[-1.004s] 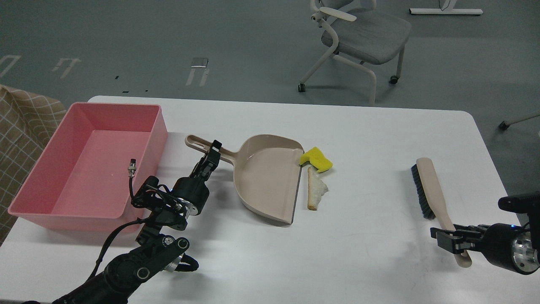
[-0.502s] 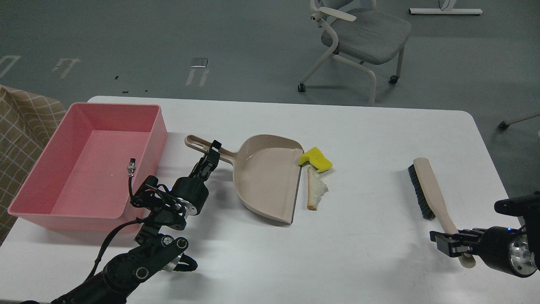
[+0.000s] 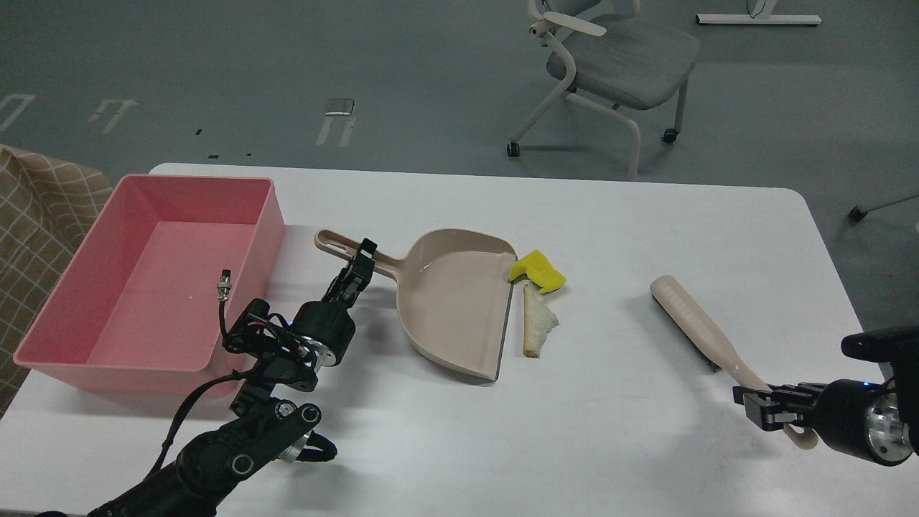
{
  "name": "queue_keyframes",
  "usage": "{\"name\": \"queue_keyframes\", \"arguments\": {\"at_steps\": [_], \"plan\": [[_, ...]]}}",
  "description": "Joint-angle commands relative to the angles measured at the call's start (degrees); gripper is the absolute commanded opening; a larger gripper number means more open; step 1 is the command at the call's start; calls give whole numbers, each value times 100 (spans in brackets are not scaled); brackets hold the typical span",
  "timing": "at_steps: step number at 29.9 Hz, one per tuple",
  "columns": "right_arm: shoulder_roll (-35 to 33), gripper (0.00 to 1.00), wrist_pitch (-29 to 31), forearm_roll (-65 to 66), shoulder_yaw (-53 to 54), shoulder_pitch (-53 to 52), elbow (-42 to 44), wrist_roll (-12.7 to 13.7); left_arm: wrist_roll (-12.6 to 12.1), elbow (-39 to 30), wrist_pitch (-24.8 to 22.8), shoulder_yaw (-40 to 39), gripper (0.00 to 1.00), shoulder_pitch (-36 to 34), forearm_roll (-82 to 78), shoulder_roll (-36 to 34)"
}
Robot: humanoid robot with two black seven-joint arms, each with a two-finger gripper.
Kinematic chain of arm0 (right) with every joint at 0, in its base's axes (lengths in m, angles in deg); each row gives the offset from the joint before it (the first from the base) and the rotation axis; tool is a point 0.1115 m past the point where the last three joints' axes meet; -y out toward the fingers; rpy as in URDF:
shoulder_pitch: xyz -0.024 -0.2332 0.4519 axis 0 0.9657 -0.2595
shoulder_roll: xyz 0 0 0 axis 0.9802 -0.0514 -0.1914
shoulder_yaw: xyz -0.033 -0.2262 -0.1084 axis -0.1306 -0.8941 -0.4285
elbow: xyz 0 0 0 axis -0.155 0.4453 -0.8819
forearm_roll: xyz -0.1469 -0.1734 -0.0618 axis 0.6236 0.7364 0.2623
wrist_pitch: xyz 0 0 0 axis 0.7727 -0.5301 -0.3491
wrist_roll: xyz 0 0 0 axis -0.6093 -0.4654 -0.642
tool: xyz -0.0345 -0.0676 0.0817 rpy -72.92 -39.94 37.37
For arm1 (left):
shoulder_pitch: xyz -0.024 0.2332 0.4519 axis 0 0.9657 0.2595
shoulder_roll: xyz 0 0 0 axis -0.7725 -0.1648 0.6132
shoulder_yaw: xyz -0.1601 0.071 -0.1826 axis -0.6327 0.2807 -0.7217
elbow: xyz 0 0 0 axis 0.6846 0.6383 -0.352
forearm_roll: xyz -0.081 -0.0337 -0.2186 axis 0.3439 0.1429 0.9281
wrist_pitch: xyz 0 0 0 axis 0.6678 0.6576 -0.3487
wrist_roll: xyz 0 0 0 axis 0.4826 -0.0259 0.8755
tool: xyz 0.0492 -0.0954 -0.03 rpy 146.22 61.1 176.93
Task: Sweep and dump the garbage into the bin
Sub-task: 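Lift the brush and swing it toward the dustpan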
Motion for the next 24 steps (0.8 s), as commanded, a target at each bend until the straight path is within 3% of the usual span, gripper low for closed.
{"name": "queue_keyframes", "arguments": {"at_steps": [1, 17, 24], "plan": [[28, 28, 0, 0, 9, 0, -10, 7, 1, -1, 0, -1, 27, 0, 0, 10], [291, 14, 0, -70, 53, -9, -9, 42, 1, -1, 9, -1, 27, 8, 0, 11], [476, 13, 0, -245, 202, 9, -1, 95, 1, -1, 9, -1, 27, 0, 0, 28]]}}
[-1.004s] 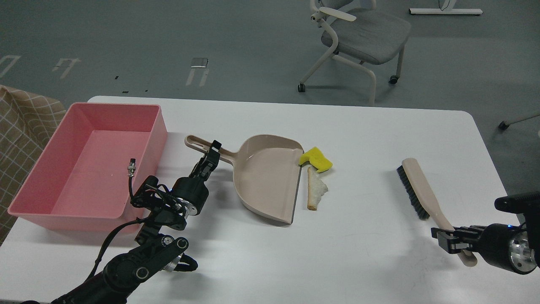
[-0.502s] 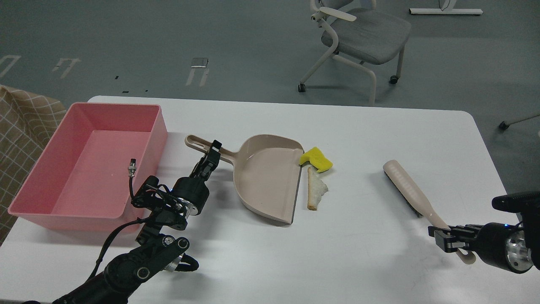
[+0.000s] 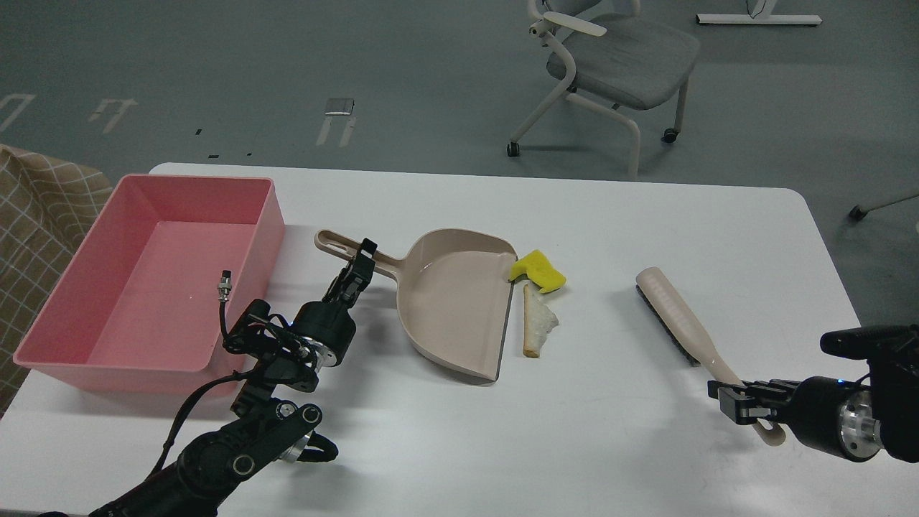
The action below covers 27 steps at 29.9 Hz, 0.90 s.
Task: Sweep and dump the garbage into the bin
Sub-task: 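Lift the brush and swing it toward the dustpan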
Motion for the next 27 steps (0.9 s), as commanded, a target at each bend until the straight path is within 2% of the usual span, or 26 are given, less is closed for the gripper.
{"name": "queue_keyframes", "arguments": {"at_steps": [1, 10, 17, 27], "plan": [[58, 13, 0, -205, 94, 13, 1, 36, 1, 1, 0, 0, 27, 0, 0, 17], [137, 13, 0, -496, 121, 22, 9, 150, 1, 1, 0, 0, 27, 0, 0, 43], [366, 13, 0, -724, 112, 22, 1, 370, 1, 1, 0, 0, 27, -8, -9, 52], [603, 13, 0, -733, 147, -4, 9, 467, 1, 1, 0, 9, 27, -8, -9, 43]]}}
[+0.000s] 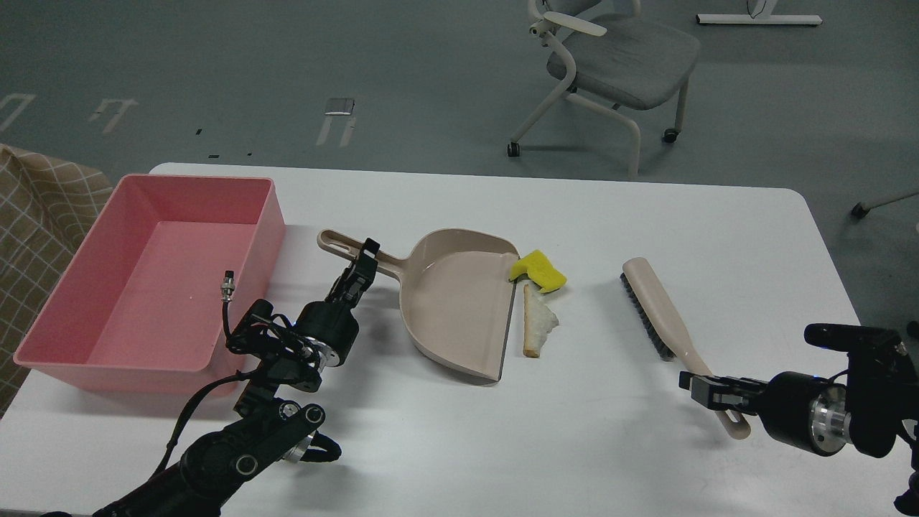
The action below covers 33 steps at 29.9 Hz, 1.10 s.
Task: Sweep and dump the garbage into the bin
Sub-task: 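Lift the brush and swing it toward the dustpan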
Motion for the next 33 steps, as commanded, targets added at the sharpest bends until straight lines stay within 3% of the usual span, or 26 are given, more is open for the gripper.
{"name": "queue_keyframes", "arguments": {"at_steps": [1, 20, 33], "plan": [[48, 13, 0, -1, 24, -10, 2, 47, -1, 0, 1, 8, 27, 0, 0, -17], [655, 13, 0, -396, 33, -168, 72, 293, -1, 0, 1, 8, 27, -9, -9, -43], [708, 14, 0, -704, -11, -308, 169, 477, -10, -9, 9, 8, 27, -9, -9, -8]]}}
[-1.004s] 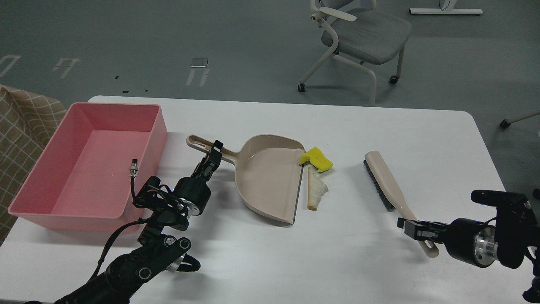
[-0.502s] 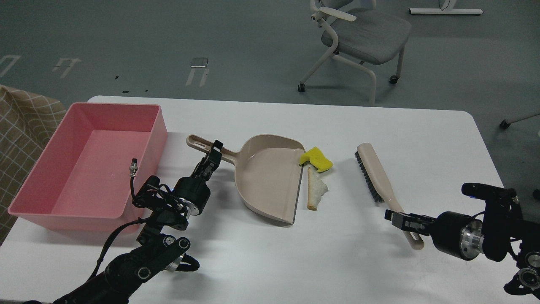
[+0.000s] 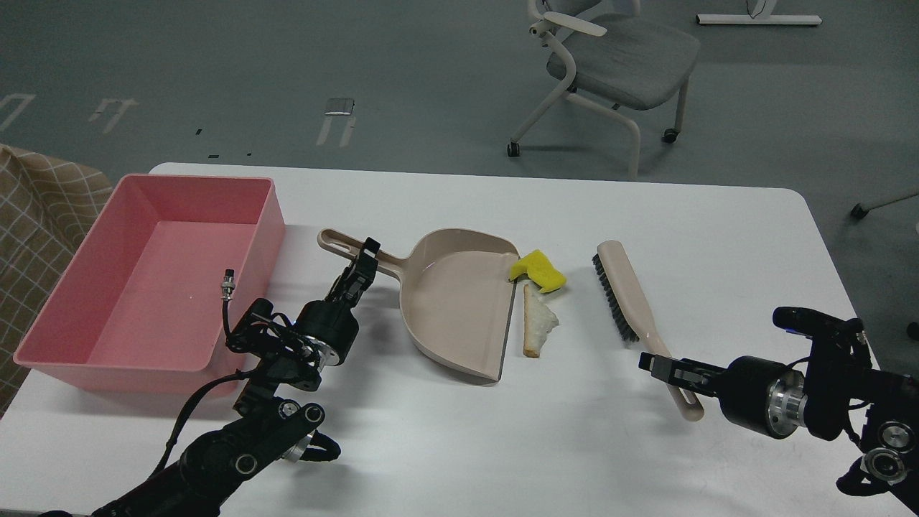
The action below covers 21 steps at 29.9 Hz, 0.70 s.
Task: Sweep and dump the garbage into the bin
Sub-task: 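Lift the brush and swing it toward the dustpan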
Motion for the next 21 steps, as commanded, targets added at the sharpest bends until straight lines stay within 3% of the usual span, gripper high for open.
{"name": "queue_keyframes", "arguments": {"at_steps": [1, 21], "plan": [[3, 14, 0, -18, -22, -32, 31, 21, -6, -10, 8, 1, 27, 8, -1, 6], [275, 14, 0, -238, -558, -462, 40, 117, -6, -10, 52, -8, 27, 61, -1, 6]]}}
